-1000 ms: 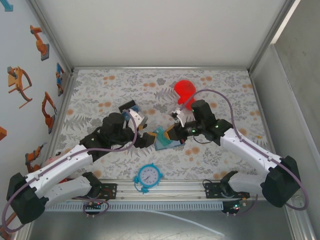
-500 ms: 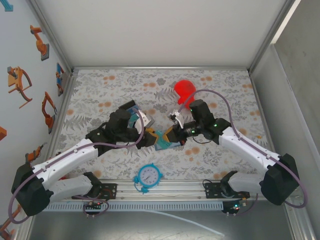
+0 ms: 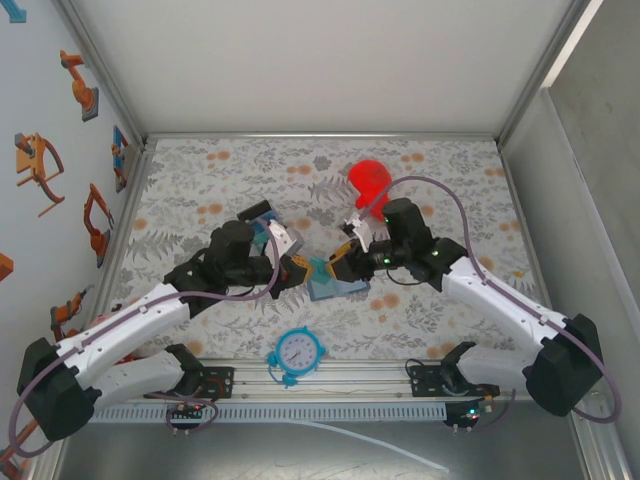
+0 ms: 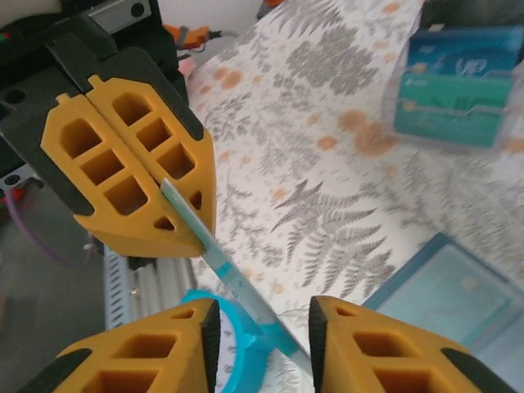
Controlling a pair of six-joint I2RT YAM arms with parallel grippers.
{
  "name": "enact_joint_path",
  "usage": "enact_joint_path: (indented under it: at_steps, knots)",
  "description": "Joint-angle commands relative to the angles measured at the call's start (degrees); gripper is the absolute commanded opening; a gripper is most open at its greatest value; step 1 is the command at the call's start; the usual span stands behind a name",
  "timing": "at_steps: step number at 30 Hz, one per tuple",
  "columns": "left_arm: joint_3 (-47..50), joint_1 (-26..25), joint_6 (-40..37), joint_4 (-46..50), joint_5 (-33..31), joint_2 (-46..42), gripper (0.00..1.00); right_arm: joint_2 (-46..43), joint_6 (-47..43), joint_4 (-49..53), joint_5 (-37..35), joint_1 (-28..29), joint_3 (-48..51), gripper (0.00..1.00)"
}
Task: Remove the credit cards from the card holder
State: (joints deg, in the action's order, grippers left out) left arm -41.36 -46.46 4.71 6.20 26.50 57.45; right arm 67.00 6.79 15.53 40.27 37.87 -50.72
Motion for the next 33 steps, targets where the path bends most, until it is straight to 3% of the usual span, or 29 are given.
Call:
enact_joint_path:
  at_steps: [1, 9, 16, 17, 18, 20, 33]
  knots:
    - [2.82, 0.14, 5.63, -5.12, -5.63, -3.61, 0.00, -3.39, 4.52, -4.35, -8.09, 0.19, 0.73, 0.37]
    - [13.23, 0.11, 19.75, -21.20, -19.32, -12.52, 0.00, -6.51, 19.90, -23.12, -12.92, -0.09, 8.31, 0.44]
    - [14.35, 0.14, 22.08, -24.21, -22.56, -14.00, 0.00, 0.25, 34.74, -44.46, -8.20, -0.08, 13.18, 0.47]
    - [14.20, 0.09, 22.24, -24.34, -22.73, -13.98, 0.00, 1.61, 37.09, -48.18, -7.46, -0.07, 13.65, 0.51]
    - [14.12, 0.09, 22.50, -24.77, -22.91, -14.00, 0.00, 3.06, 39.08, -51.47, -6.72, -0.08, 13.89, 0.62]
    - [13.98, 0.04, 22.82, -25.61, -22.81, -13.87, 0.00, 5.34, 41.54, -55.59, -5.94, -0.06, 13.92, 0.68]
    - [14.06, 0.04, 27.49, -33.43, -21.03, -11.59, 0.00, 13.16, 48.48, -71.08, 1.43, 0.18, 11.61, 0.59]
